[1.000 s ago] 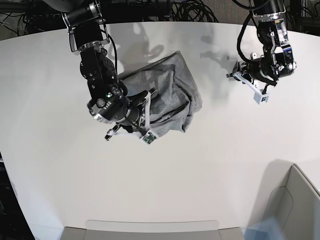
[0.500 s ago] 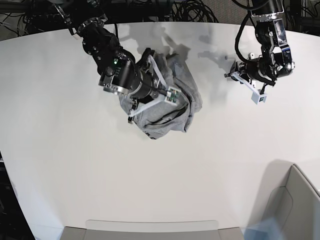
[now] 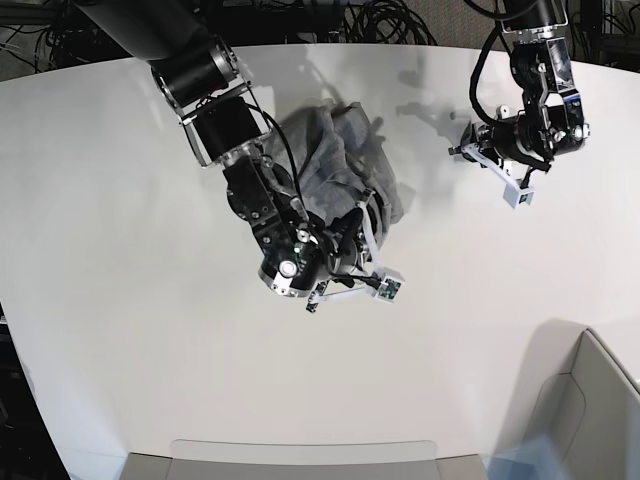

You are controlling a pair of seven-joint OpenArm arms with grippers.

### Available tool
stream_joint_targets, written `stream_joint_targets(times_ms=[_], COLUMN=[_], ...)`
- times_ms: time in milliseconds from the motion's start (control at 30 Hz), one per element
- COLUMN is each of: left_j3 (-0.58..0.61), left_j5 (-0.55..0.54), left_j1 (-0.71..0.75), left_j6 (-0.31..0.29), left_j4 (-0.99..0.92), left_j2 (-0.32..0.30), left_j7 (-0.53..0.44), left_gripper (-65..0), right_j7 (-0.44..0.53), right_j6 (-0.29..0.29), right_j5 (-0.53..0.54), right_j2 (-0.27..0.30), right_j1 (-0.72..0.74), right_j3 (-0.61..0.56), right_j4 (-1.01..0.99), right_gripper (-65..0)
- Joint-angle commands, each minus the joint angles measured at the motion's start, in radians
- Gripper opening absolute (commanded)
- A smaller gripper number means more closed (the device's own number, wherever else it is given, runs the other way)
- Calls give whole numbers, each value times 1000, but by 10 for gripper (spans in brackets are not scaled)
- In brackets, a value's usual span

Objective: Fold the T-shirt properly
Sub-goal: 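Lift and fold the bundle over itself with the right gripper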

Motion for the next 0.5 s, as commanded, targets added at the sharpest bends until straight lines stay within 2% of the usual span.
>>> stream_joint_targets(times_ms=[0, 133, 300, 367, 467], left_j3=[-4, -5, -5, -5, -4], left_j5=[8, 8, 8, 8, 8], left_j1=[-5, -5, -5, -15, -28], left_j6=[2, 2, 2, 2, 2], left_j4=[11, 11, 11, 11, 8], left_j2=[-7, -7, -7, -7, -7], left_j7=[11, 11, 11, 11, 11], left_gripper=[-650, -650, -650, -650, -650], right_j7=[40, 198, 428, 463, 400], right_j6=[-27, -87, -178, -204, -264], right_j5=[-2, 48, 190, 212, 207], right_j2=[-13, -14, -14, -14, -7], right_j1=[56, 120, 120, 118, 95], right_j3=[4, -113, -243, -274, -303], right_j4=[-35, -183, -181, -166, -85], right_gripper=[-650, -650, -650, -650, -650])
